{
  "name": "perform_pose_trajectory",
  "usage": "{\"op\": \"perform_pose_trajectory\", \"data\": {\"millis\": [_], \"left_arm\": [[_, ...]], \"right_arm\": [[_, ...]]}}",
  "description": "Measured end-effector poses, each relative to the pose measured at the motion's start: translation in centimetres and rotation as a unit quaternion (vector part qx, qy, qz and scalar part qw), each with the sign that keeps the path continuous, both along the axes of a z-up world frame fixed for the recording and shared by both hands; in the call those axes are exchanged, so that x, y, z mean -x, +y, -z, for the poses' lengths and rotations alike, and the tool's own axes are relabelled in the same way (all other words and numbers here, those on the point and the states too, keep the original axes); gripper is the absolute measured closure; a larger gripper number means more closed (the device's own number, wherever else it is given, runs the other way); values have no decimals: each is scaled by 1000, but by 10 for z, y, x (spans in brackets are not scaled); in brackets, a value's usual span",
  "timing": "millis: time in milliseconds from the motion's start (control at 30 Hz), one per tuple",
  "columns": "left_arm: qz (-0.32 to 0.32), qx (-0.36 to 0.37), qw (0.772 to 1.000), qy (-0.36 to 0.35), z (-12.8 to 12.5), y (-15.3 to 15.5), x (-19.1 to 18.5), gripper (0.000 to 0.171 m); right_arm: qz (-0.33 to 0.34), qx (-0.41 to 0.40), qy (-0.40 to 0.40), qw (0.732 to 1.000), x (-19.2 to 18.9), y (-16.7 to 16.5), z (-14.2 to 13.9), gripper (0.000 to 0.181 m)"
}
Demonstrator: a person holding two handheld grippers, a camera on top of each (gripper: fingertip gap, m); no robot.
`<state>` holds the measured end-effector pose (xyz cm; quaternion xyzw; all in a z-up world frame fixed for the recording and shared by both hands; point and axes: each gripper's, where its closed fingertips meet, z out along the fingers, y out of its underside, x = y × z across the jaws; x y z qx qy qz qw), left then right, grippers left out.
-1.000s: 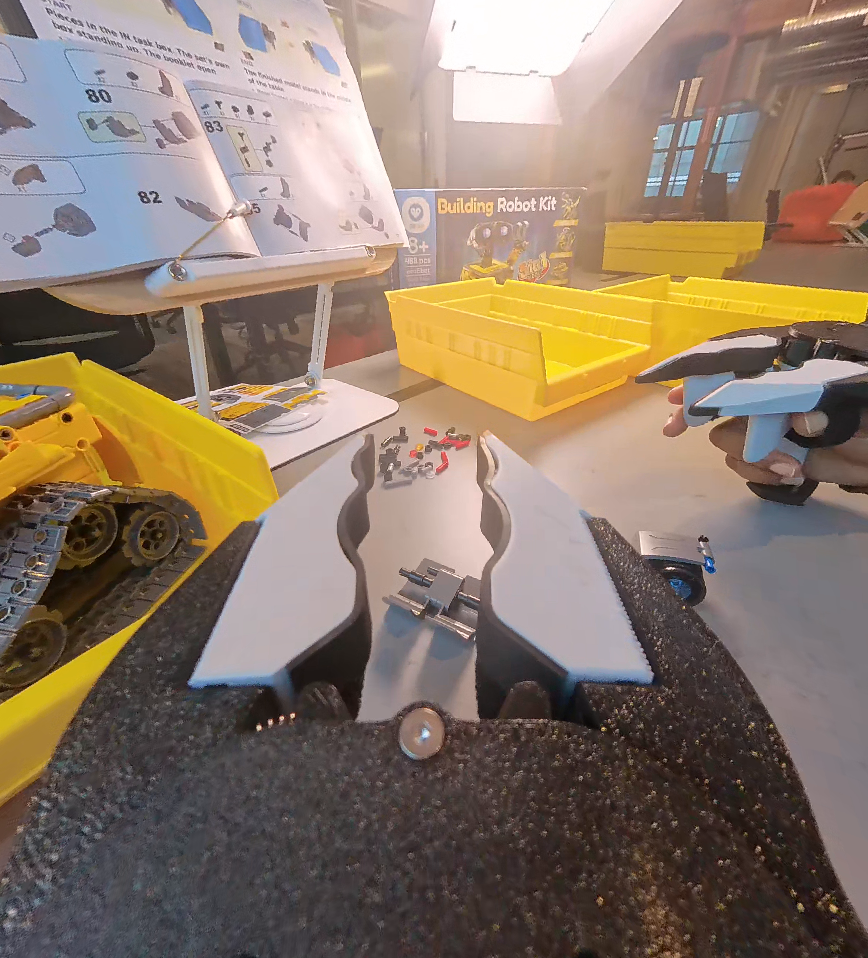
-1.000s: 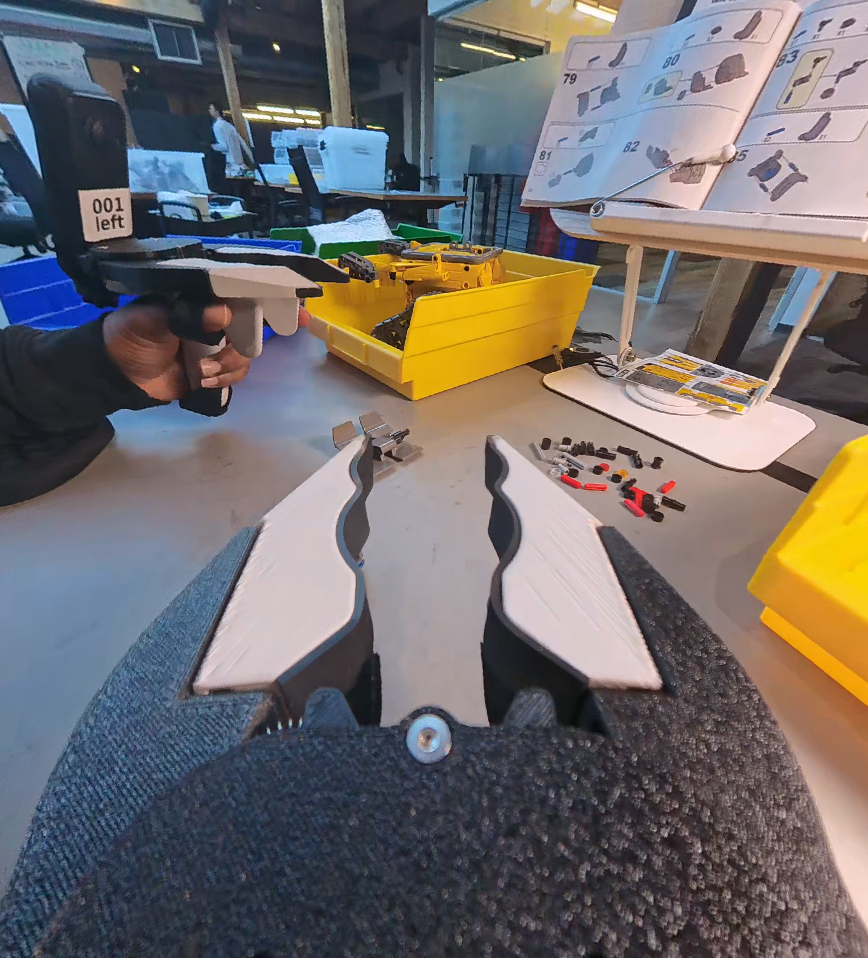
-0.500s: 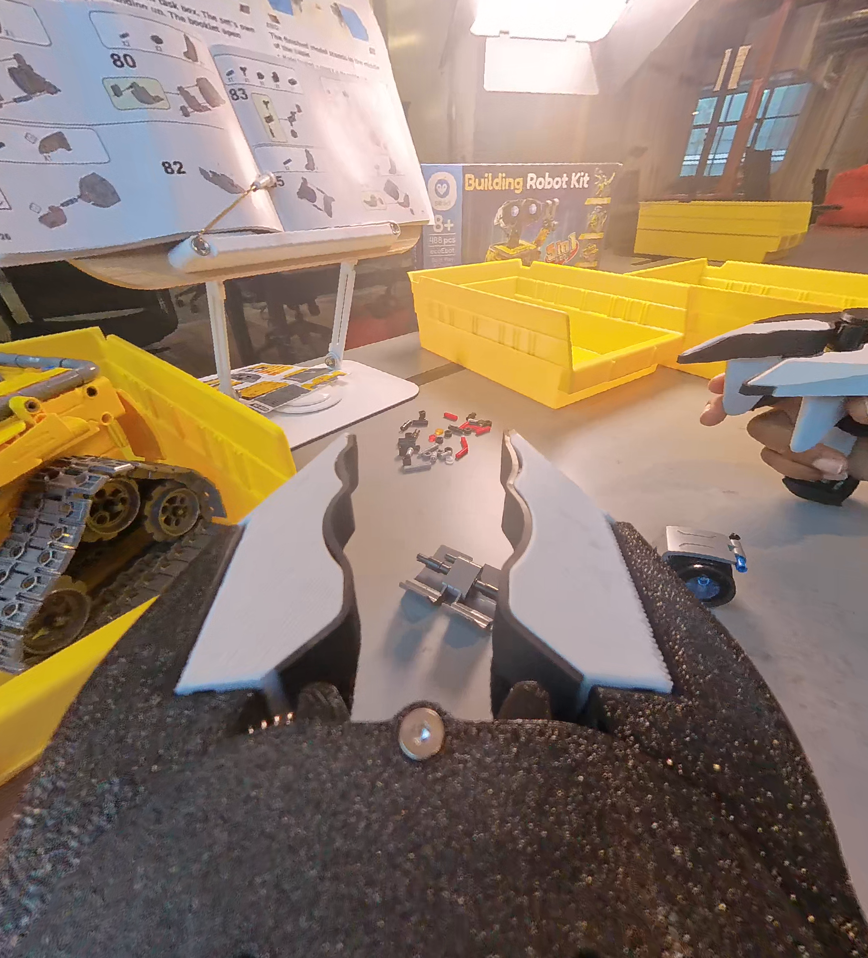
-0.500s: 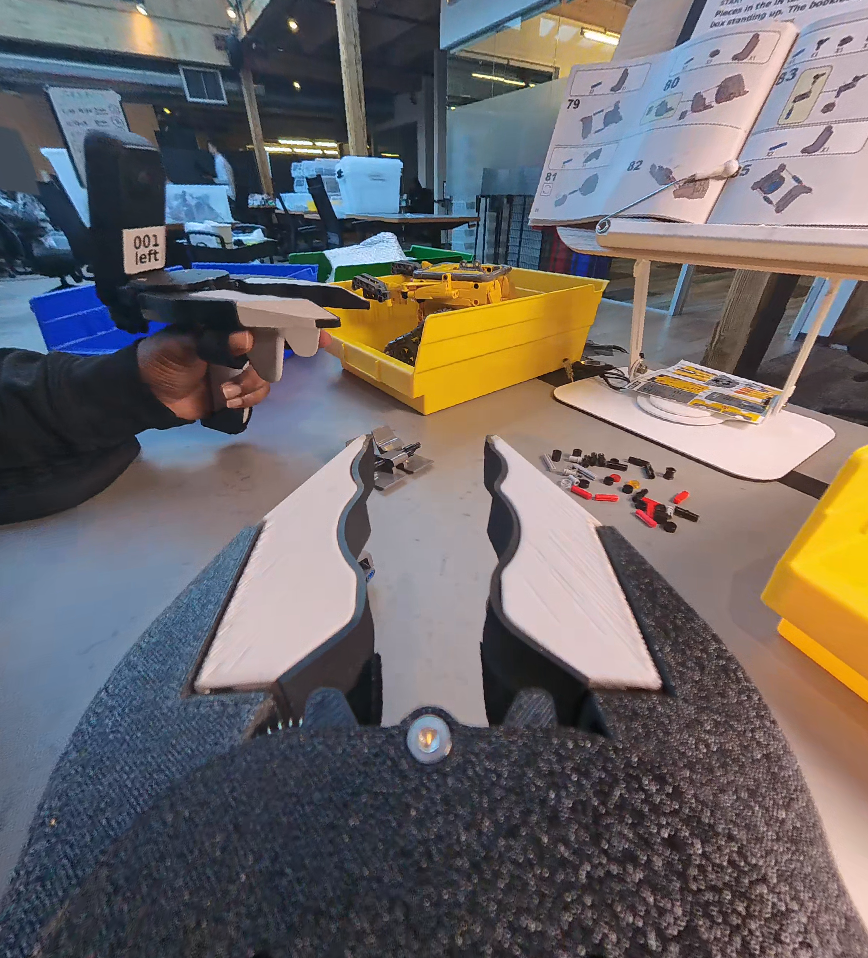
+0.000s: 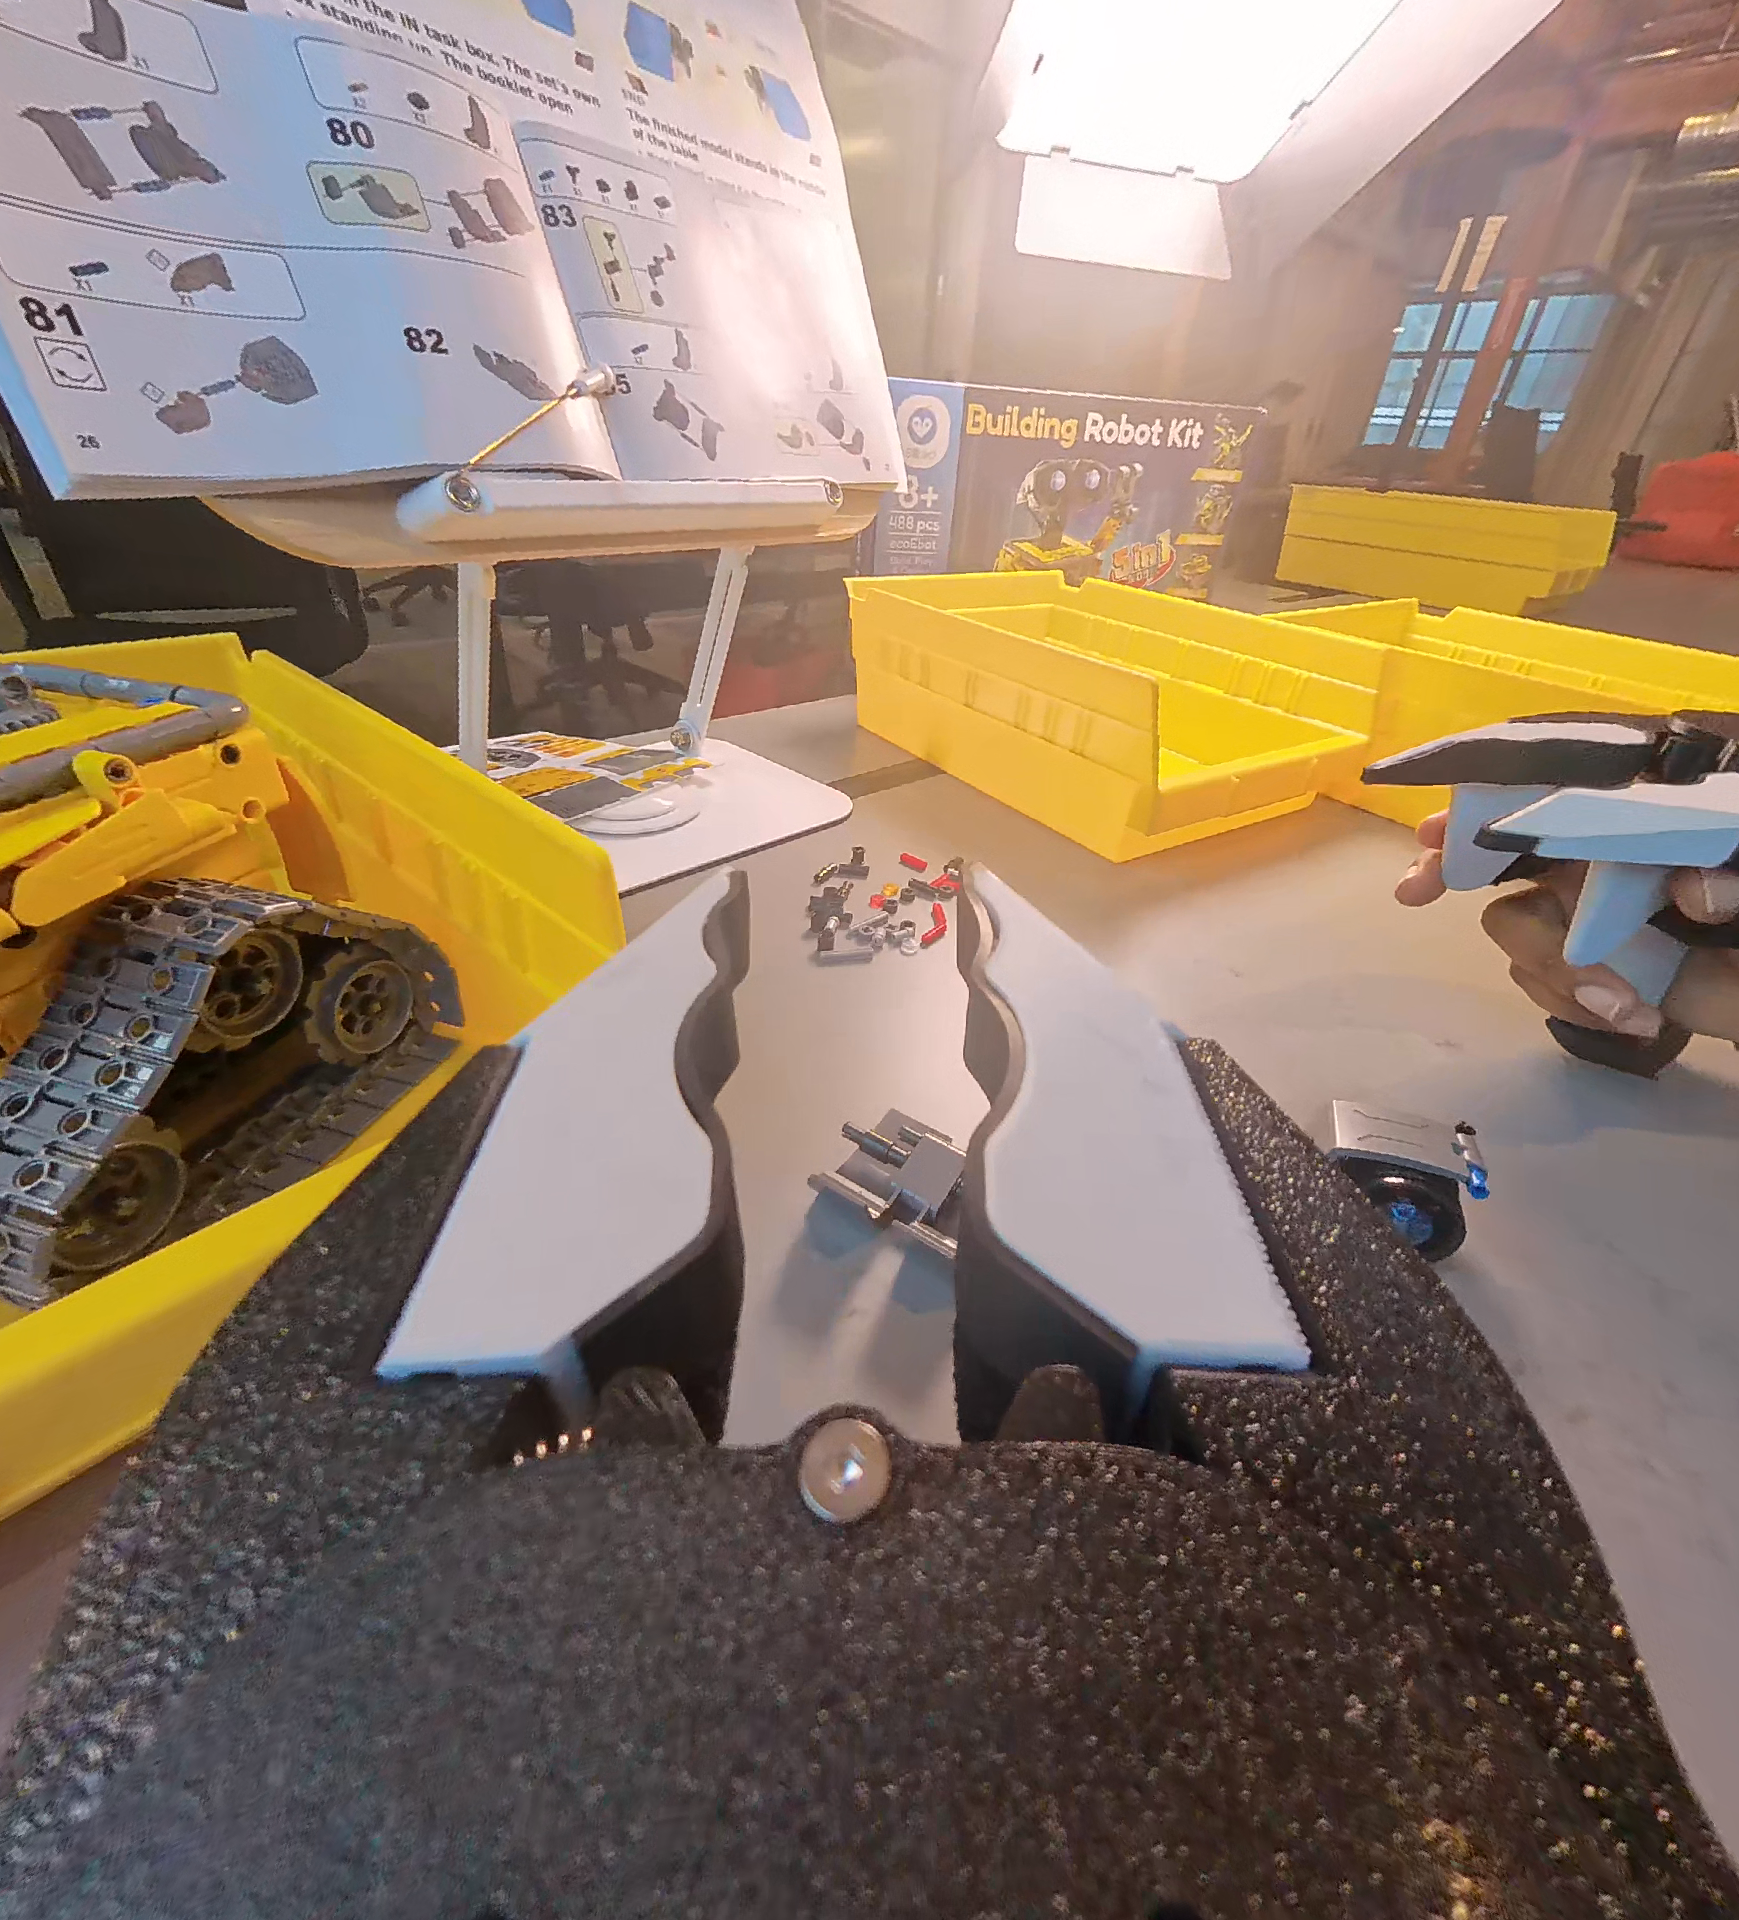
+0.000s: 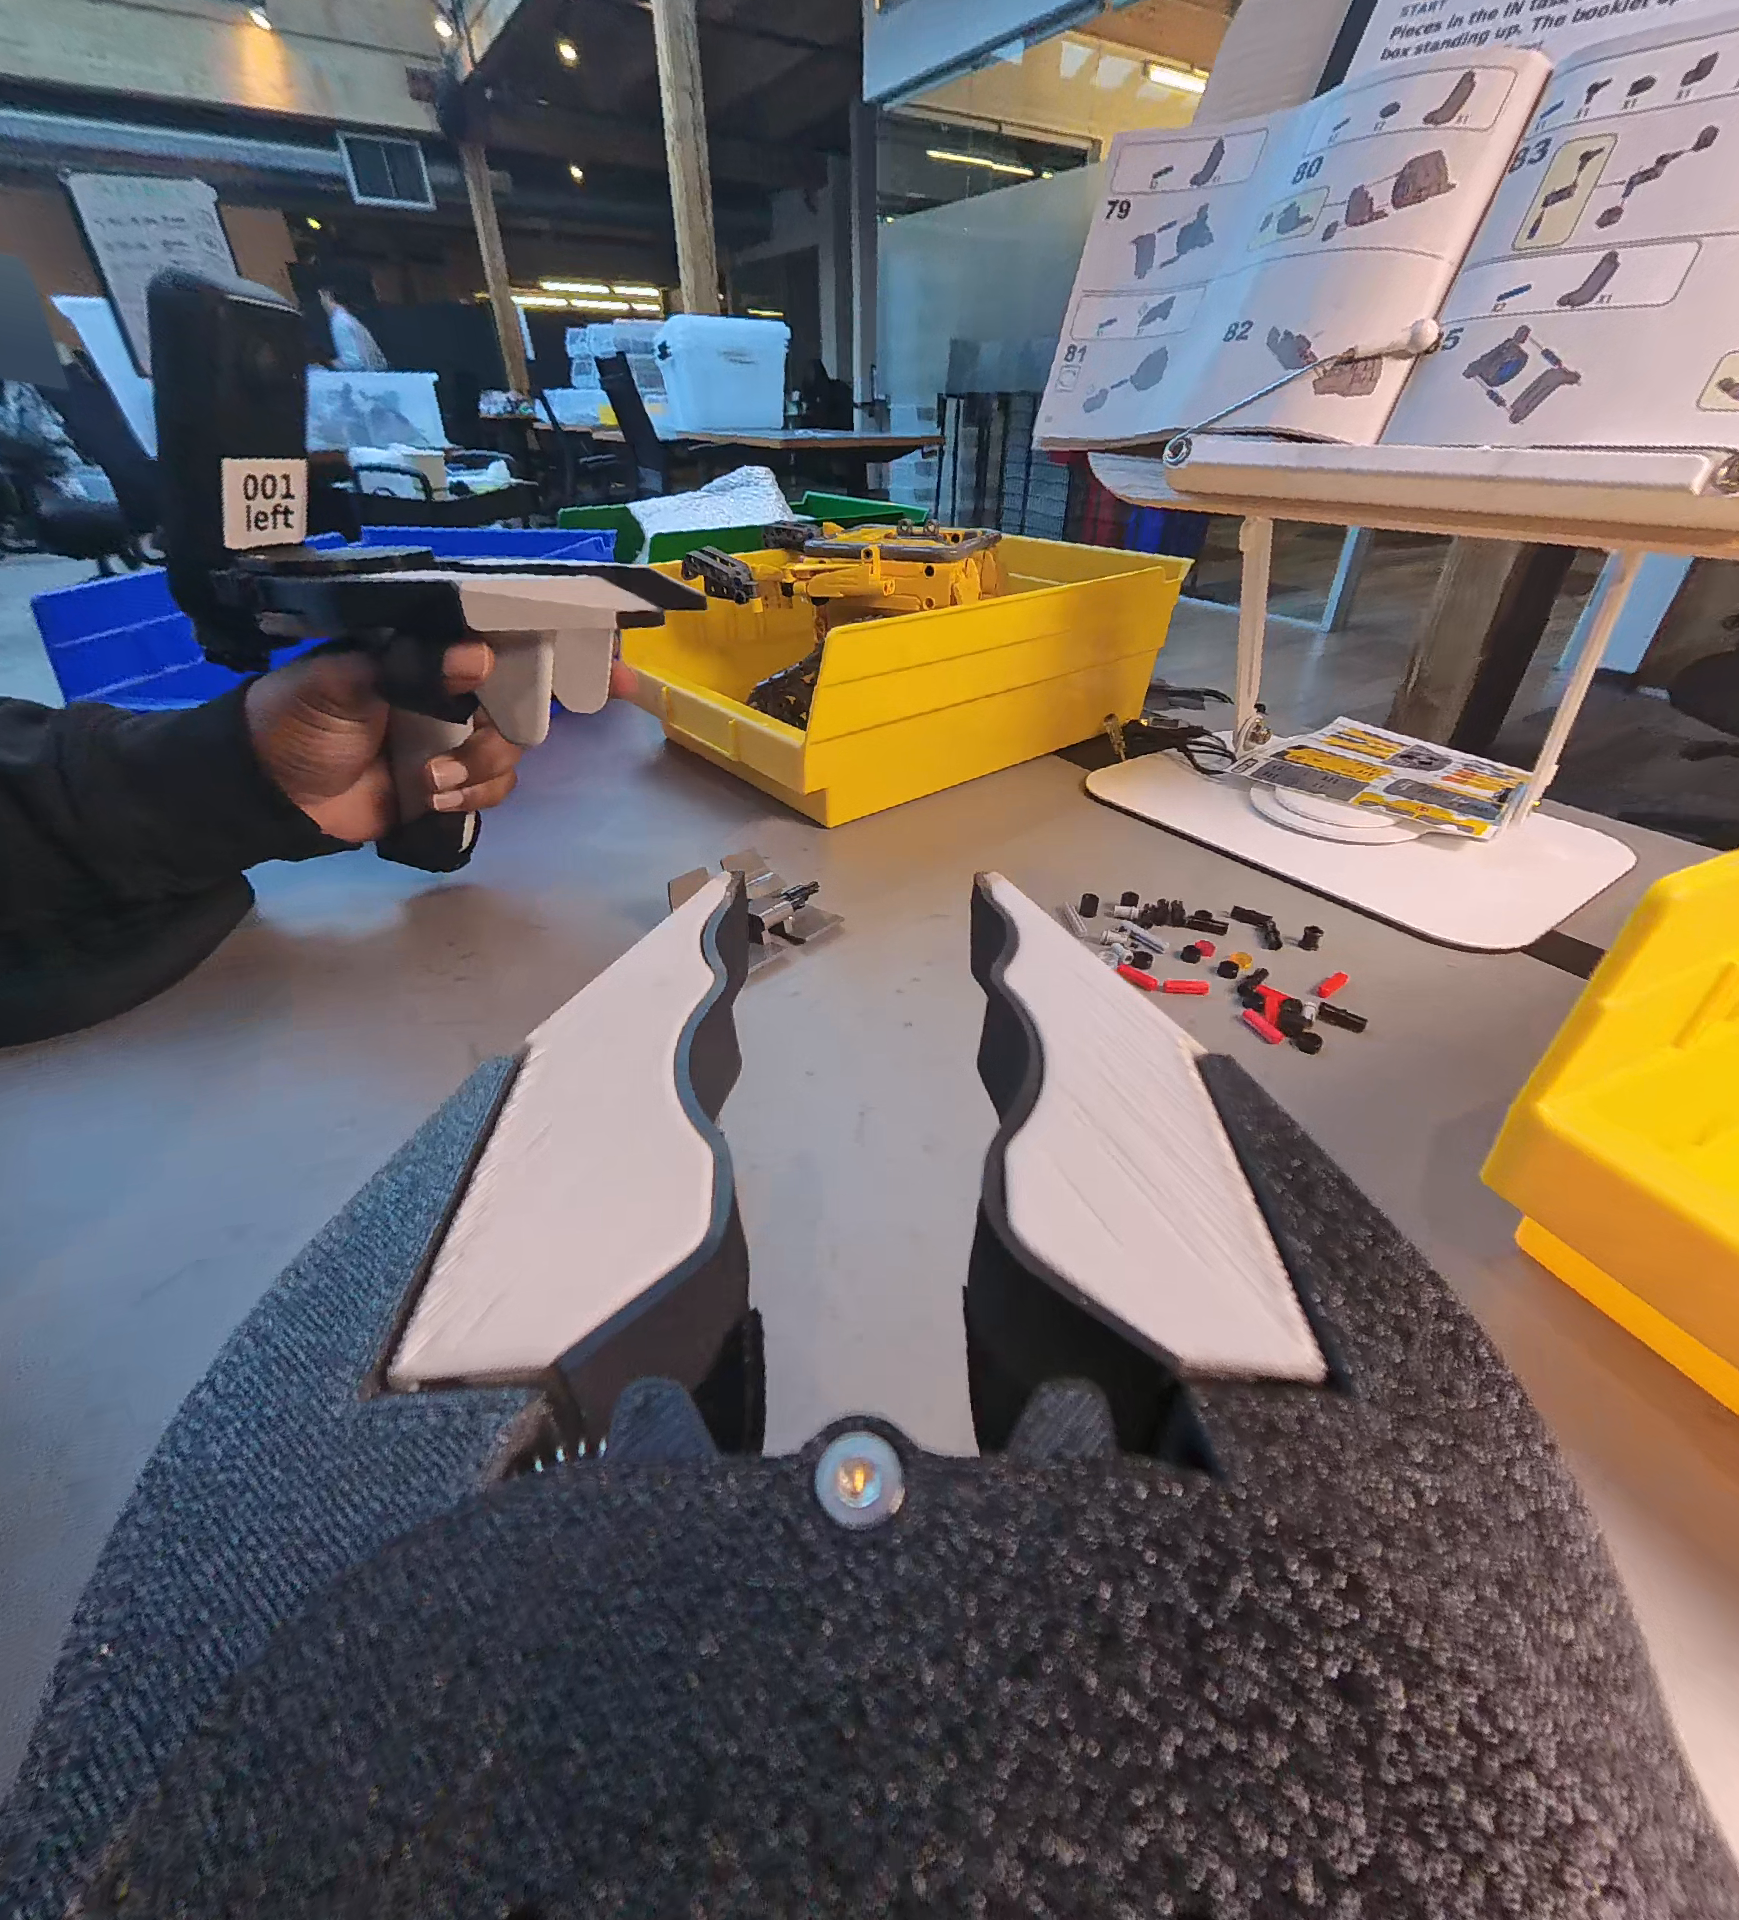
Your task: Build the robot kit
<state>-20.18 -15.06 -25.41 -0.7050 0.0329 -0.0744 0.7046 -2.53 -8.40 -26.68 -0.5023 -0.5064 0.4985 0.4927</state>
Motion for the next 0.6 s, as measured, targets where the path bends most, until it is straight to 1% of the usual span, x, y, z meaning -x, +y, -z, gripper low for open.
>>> {"op": "perform_pose_trajectory", "data": {"millis": [67,200,300,400,467,600], "left_arm": [[1,2,1000,7,2,0,-1,133],[15,-2,1000,-7,0,-3,-8,133],[16,7,1000,10,2,-2,-12,135],[20,7,1000,14,2,-2,-14,137],[11,8,1000,21,3,-1,-11,137],[-6,3,999,34,1,-1,-5,136]], "right_arm": [[-1,11,2,1000,0,2,0,138],[-5,28,3,1000,0,4,0,138],[-13,33,4,999,0,0,-1,138],[-8,5,-3,1000,-1,-5,0,138],[0,-19,-6,1000,-2,-6,-1,138],[0,-25,-2,1000,-2,-8,-5,138]]}}
